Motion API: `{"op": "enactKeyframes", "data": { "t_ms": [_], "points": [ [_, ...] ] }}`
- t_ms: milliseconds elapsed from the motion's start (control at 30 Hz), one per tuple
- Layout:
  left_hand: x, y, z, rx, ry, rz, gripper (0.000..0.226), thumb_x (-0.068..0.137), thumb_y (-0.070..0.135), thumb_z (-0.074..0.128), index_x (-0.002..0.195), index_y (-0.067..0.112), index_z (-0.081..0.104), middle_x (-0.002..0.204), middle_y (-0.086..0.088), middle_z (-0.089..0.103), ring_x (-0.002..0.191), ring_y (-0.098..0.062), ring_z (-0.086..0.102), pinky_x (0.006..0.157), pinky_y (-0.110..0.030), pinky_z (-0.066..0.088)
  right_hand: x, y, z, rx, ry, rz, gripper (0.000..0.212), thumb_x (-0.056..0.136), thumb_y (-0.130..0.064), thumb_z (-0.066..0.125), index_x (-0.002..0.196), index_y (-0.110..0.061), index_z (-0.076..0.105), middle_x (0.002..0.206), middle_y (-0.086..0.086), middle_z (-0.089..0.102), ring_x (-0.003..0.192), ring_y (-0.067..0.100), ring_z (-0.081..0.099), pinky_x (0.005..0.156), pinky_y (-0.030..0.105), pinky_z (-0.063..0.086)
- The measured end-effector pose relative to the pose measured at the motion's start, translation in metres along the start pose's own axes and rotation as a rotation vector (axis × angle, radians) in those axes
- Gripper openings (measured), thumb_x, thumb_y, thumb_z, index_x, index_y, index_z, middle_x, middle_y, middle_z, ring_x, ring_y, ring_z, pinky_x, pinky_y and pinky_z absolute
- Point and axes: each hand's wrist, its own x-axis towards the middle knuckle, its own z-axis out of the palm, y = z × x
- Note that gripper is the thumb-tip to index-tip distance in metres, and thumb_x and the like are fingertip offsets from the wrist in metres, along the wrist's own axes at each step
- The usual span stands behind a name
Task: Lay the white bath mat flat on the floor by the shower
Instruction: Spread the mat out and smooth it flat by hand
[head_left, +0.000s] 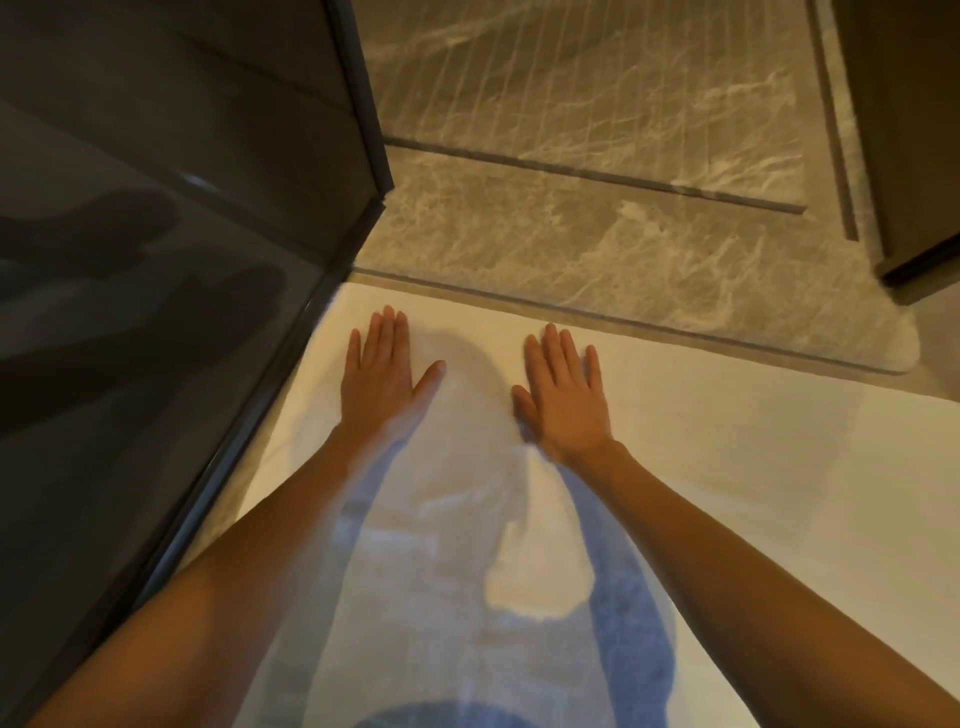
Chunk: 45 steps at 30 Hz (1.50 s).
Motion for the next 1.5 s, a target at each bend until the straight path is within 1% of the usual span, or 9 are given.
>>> {"op": "enactKeyframes", "data": {
  "t_ms": [133, 267, 433, 567, 667, 800, 1100, 1367, 1500],
  "points": [
    [0.019, 0.000, -0.004, 0.015, -0.034, 0.054, 0.075, 0.094, 0.059, 0.014, 0.149, 0.010, -0.001, 0.159, -0.008, 0.000, 0.145, -0.018, -0.005, 0.118, -0.037, -0.006, 0.025, -0.040, 0.003, 0.091, 0.037, -0.091, 0.063, 0.090, -0.042, 0.022, 0.142, -0.008, 0.031, 0.151, 0.019, 0.027, 0.140, 0.036, 0.022, 0.113, 0.052, 0.012],
    [0.010, -0.022, -0.003, 0.068, -0.078, 0.112, 0.074, 0.093, 0.058, 0.013, 0.149, 0.011, -0.004, 0.159, -0.007, -0.004, 0.145, -0.016, -0.008, 0.118, -0.036, -0.007, 0.032, -0.045, 0.017, 0.023, -0.003, -0.081, 0.061, 0.097, -0.046, 0.024, 0.148, -0.016, 0.011, 0.157, 0.011, 0.007, 0.145, 0.026, 0.002, 0.115, 0.044, -0.004],
    [-0.027, -0.052, -0.010, 0.066, -0.024, 0.056, 0.076, 0.091, 0.056, 0.013, 0.148, 0.007, 0.005, 0.158, -0.012, 0.007, 0.145, -0.021, 0.002, 0.118, -0.035, -0.001, 0.033, -0.050, 0.011, 0.010, -0.055, -0.057, 0.062, 0.097, -0.046, 0.025, 0.148, -0.015, 0.007, 0.158, 0.011, 0.003, 0.145, 0.026, -0.002, 0.115, 0.046, -0.005],
    [-0.082, -0.049, -0.013, -0.003, -0.064, 0.074, 0.077, 0.091, 0.058, 0.014, 0.149, 0.009, 0.002, 0.158, -0.010, 0.002, 0.145, -0.020, -0.002, 0.118, -0.038, 0.001, 0.006, -0.082, 0.011, -0.069, 0.066, -0.260, 0.058, 0.093, -0.041, 0.030, 0.141, -0.008, 0.034, 0.148, 0.017, 0.033, 0.138, 0.034, 0.029, 0.111, 0.053, 0.020],
    [-0.119, -0.046, -0.008, 0.042, -0.123, 0.102, 0.076, 0.092, 0.060, 0.012, 0.149, 0.009, 0.007, 0.157, -0.010, 0.010, 0.145, -0.020, 0.006, 0.118, -0.039, 0.007, -0.020, -0.109, 0.028, -0.062, -0.012, -0.401, 0.057, 0.092, -0.041, 0.027, 0.137, -0.009, 0.042, 0.143, 0.017, 0.043, 0.132, 0.034, 0.039, 0.107, 0.054, 0.028],
    [-0.135, -0.055, -0.008, 0.094, -0.147, 0.108, 0.076, 0.093, 0.060, 0.013, 0.149, 0.009, 0.007, 0.157, -0.010, 0.012, 0.145, -0.021, 0.009, 0.118, -0.041, 0.012, -0.026, -0.111, 0.040, -0.068, -0.035, -0.413, 0.057, 0.095, -0.046, 0.023, 0.141, -0.014, 0.035, 0.147, 0.013, 0.038, 0.136, 0.032, 0.033, 0.113, 0.050, 0.022],
    [-0.142, -0.072, -0.012, 0.086, -0.146, 0.043, 0.076, 0.090, 0.061, 0.007, 0.146, 0.011, -0.006, 0.157, -0.008, 0.001, 0.144, -0.017, -0.003, 0.118, -0.037, 0.000, -0.026, -0.099, 0.037, -0.071, -0.001, -0.403, 0.062, 0.093, -0.050, 0.020, 0.143, -0.014, 0.033, 0.148, 0.014, 0.035, 0.138, 0.033, 0.029, 0.114, 0.049, 0.016],
    [-0.247, -0.075, -0.014, 0.076, -0.245, 0.010, 0.076, 0.095, 0.057, 0.015, 0.146, 0.002, 0.011, 0.154, -0.015, 0.013, 0.143, -0.026, 0.014, 0.116, -0.037, 0.000, -0.074, -0.175, 0.047, 0.020, -0.101, -0.749, 0.060, 0.094, -0.041, 0.024, 0.141, -0.005, 0.032, 0.147, 0.017, 0.035, 0.137, 0.032, 0.030, 0.114, 0.045, 0.013],
    [-0.285, -0.096, -0.012, 0.011, -0.317, -0.060, 0.085, 0.087, 0.069, 0.006, 0.147, 0.010, -0.007, 0.153, -0.005, -0.014, 0.144, -0.021, -0.008, 0.115, -0.036, -0.009, -0.075, -0.187, 0.057, -0.064, -0.157, -0.808, 0.066, 0.095, -0.049, 0.011, 0.141, -0.007, 0.033, 0.147, 0.016, 0.037, 0.136, 0.031, 0.033, 0.113, 0.044, 0.013]
  ]
}}
